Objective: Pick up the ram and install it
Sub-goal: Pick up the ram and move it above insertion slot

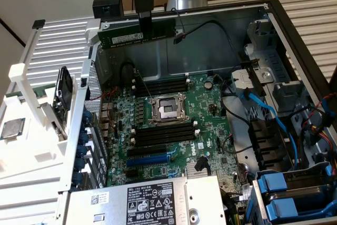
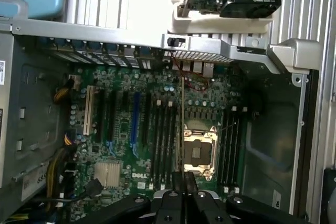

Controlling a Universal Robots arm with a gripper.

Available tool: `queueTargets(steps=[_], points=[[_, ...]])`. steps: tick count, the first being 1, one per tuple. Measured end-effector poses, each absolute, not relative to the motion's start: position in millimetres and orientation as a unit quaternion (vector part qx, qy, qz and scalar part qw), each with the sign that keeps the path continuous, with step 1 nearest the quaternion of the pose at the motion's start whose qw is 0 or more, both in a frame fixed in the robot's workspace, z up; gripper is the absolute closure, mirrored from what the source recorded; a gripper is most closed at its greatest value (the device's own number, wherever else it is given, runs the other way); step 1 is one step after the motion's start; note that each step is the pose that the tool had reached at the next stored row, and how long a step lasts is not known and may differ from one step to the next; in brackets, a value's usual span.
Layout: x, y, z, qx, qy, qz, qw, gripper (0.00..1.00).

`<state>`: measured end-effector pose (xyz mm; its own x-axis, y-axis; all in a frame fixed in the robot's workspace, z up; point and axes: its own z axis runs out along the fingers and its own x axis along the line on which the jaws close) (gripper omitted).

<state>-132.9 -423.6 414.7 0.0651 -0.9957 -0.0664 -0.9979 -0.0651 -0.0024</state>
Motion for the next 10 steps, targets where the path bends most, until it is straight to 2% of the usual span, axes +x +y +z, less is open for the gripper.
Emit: queueTargets(steps=[10], points=[[-114, -424, 403, -0.722, 0.691, 0.027, 0.028, 0.88]])
